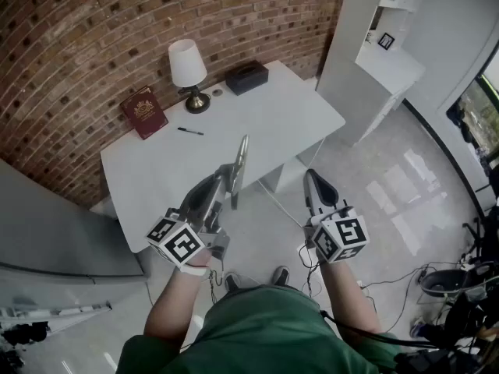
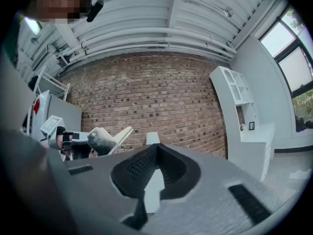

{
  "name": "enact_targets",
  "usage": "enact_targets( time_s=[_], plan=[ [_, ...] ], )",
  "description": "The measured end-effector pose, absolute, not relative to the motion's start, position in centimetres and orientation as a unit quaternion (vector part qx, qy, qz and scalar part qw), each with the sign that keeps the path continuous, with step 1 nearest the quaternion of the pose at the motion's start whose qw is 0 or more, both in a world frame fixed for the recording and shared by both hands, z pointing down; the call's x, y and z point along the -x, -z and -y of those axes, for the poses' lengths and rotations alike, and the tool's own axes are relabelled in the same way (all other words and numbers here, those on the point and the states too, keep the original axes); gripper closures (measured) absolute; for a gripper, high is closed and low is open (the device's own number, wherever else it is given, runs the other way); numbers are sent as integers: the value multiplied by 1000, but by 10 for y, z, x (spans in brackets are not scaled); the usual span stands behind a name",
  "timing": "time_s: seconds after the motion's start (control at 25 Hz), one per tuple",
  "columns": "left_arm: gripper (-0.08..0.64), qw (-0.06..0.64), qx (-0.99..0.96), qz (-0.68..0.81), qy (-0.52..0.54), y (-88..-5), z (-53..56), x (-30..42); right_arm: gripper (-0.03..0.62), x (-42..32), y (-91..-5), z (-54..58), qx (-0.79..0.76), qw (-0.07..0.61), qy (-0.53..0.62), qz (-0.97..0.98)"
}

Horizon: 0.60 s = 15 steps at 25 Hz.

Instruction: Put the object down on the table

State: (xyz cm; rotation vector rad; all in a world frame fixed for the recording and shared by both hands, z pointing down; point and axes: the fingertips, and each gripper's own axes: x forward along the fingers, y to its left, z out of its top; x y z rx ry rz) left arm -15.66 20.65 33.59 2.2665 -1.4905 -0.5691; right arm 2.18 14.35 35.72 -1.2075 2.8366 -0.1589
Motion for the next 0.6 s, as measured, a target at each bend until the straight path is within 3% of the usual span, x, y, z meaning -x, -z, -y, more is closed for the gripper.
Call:
enact_targets(
  time_s=[0.6],
  plan=[
    [535, 162, -790, 561, 188, -330, -175, 56, 589, -102, -375, -106, 340, 35, 86, -936]
  ],
)
